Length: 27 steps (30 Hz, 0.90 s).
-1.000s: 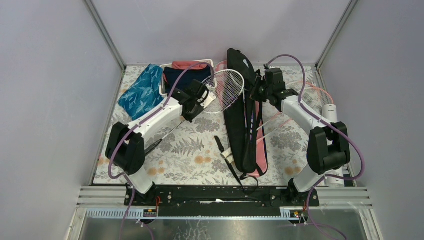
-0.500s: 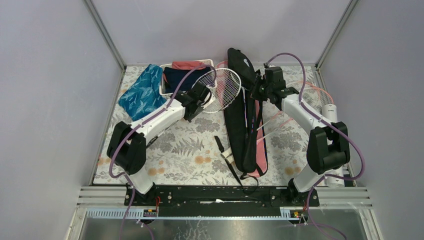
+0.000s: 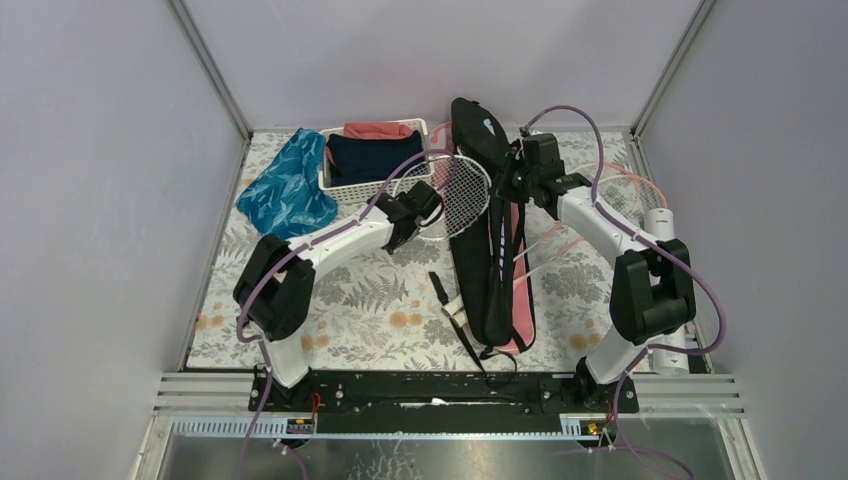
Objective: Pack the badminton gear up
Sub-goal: Place the racket in the racket bag.
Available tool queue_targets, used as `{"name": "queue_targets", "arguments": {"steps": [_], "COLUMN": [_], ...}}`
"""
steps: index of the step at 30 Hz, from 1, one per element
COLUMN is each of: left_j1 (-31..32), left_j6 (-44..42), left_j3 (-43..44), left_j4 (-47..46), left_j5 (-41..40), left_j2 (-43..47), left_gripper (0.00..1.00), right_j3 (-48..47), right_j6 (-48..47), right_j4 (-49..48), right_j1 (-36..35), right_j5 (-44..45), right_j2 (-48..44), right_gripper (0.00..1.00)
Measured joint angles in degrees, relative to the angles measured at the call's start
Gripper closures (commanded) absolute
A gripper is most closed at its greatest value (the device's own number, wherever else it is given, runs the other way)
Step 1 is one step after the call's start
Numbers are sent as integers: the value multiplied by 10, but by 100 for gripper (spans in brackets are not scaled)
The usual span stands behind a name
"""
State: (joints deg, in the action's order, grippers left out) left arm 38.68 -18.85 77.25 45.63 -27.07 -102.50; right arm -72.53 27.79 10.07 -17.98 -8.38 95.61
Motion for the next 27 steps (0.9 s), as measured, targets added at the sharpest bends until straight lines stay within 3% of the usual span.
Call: {"name": "queue_targets", "arguments": {"steps": [7,14,27], "left_j1": [14,16,14], "left_j6": [1,14,135], "left_j3": [5,72,160], "left_j4": [0,10,15], "left_j5": [-9,45,328], "left_j2": [-16,-47,-107], "left_gripper": [100,100,100], "right_j3": [0,0,0], "right_j6": [-2,-1,2], "right_j4": [0,-5,-1], "right_j1": [-9,-17,-17], "right_j5": [0,-1,-2], "right_j2": [5,22,38], "right_gripper": [100,100,100]}}
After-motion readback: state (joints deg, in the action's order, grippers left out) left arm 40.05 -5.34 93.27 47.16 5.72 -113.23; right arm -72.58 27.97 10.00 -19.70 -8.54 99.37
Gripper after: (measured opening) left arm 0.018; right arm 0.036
